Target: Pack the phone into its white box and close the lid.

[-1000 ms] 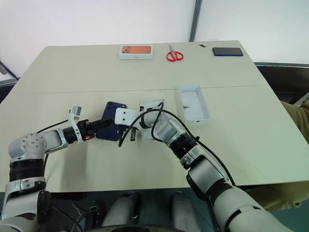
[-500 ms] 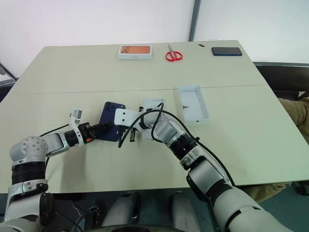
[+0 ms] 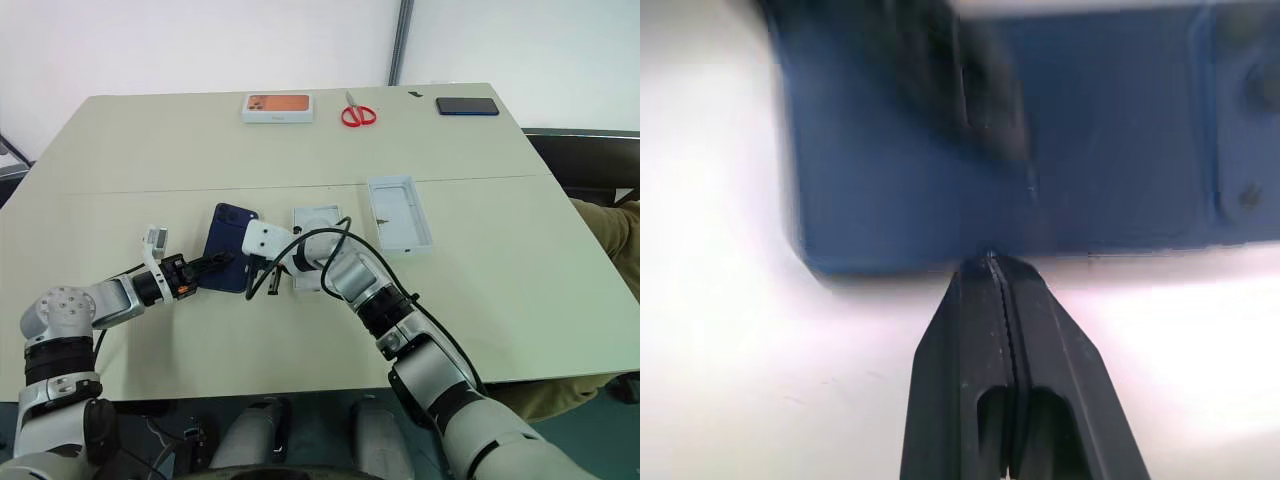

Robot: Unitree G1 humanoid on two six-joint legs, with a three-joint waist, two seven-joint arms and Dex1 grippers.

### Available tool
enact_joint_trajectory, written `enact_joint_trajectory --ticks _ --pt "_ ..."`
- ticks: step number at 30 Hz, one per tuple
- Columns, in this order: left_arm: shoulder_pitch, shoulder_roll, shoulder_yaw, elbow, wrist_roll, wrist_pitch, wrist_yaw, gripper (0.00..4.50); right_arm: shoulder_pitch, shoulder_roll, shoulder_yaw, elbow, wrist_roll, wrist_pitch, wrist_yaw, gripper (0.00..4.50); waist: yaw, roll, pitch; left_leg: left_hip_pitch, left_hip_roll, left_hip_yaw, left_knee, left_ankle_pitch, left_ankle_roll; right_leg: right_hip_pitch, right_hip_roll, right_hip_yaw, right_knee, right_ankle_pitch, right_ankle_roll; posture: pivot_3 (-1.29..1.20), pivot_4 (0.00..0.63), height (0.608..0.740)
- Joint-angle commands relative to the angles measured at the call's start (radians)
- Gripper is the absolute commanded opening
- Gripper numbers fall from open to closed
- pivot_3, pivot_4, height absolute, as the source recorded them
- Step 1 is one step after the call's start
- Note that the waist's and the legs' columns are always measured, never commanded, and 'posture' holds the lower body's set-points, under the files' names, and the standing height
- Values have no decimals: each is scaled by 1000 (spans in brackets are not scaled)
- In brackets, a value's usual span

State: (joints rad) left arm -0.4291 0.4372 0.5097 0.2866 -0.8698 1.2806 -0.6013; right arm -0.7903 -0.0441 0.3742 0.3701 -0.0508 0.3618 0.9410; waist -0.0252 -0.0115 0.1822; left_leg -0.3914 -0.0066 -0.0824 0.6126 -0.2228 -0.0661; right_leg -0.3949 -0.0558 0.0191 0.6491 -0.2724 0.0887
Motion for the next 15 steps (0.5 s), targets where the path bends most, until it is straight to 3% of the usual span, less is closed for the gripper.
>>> enact_joint_trajectory --ticks 1,3,8,11,15 --pt "12 -23 81 -39 -83 -3 5 9 -24 13 -150 -115 193 106 46 250 -2 -1 1 0 0 0 0 0 0 0 0 0 0 0 0 0 150 740" --pt "13 -36 118 -49 -125 12 15 0 -18 -10 -165 -136 219 142 51 876 -4 -3 2 -1 1 -1 0 0 0 0 1 0 0 0 0 0 150 740" --pt "12 -60 162 -59 -174 15 81 0 59 -121 -117 -288 229 175 96 3397 -2 -5 3 -7 0 0 0 0 0 -5 -1 0 -1 0 0 0 150 740" --pt "23 -76 160 -104 -198 19 115 0 92 -209 -127 -378 254 188 130 3397 -1 -5 3 -16 0 0 1 1 -1 -15 -1 0 1 0 0 0 150 740" --pt "32 -116 188 -137 -248 12 182 0 134 -361 -104 -460 245 155 206 3397 6 -6 4 -17 0 0 1 1 -1 -16 -1 -1 0 0 0 0 150 740"
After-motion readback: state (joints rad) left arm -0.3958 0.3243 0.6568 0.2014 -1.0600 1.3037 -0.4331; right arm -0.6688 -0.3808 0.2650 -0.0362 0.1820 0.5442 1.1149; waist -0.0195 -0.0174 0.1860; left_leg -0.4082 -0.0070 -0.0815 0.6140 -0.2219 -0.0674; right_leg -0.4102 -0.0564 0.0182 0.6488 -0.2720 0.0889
